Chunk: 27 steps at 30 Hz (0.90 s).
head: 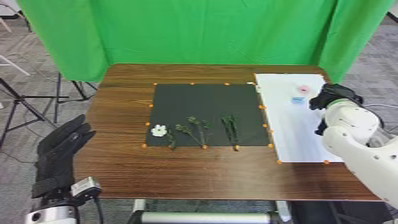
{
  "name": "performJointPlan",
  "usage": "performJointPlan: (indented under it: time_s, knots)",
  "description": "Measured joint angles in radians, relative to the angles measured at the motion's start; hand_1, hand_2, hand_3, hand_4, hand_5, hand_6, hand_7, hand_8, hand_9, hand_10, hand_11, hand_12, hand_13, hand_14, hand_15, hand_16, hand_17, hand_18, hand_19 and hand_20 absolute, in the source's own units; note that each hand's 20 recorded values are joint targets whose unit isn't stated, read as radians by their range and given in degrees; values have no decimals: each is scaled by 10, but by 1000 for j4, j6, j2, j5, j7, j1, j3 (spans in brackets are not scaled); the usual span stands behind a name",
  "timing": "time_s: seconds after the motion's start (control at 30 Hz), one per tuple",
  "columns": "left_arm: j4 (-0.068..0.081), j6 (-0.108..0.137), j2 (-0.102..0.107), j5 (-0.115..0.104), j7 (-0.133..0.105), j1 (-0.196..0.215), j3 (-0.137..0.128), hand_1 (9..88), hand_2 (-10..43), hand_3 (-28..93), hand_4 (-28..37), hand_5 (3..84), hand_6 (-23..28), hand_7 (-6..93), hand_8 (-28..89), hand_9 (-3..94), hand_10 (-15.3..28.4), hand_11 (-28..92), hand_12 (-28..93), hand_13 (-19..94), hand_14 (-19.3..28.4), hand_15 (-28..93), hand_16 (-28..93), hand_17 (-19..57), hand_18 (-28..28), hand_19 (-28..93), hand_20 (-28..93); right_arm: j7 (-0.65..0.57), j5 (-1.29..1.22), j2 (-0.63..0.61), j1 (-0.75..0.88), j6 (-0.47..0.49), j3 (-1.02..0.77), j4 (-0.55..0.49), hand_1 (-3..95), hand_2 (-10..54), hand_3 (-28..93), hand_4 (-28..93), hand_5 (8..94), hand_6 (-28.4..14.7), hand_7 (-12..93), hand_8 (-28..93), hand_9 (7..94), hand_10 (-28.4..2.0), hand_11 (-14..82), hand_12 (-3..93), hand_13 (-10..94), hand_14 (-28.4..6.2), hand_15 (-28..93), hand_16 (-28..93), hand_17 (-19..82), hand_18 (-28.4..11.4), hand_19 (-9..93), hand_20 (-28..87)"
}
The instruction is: Arrange flowers
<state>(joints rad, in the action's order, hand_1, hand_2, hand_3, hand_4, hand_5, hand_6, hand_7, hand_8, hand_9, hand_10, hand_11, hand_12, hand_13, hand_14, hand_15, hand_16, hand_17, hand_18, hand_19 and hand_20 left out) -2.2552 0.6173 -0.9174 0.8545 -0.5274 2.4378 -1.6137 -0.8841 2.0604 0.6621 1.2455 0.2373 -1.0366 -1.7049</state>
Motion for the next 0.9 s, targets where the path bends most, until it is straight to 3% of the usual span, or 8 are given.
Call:
performJointPlan:
  time_s: [0.17, 0.9]
  knots:
    - [0, 0, -2, 0, 1, 0, 0, 271, 35, 816, -192, 416, 114, 157, -109, 339, 199, 388, 71, 235, 268, 659, -174, -94, 213, 596, 32, -28, -26, 8, 0, 71, -25, 10, 310, -17, 816, -225, 528, -112, 145, -92, 526, -235, 209, 159, 611, -142, 795, 143, 362, -239, 932, -8]
    - [2, -4, -4, 1, 7, -15, 6, 270, 36, 816, -191, 417, 115, 157, -109, 338, 200, 386, 70, 236, 269, 660, -174, -94, 213, 597, 30, -53, -97, 47, 48, 82, -69, 41, 321, -14, 819, -226, 532, -108, 151, -93, 539, -231, 210, 159, 614, -138, 793, 141, 363, -239, 932, -5]
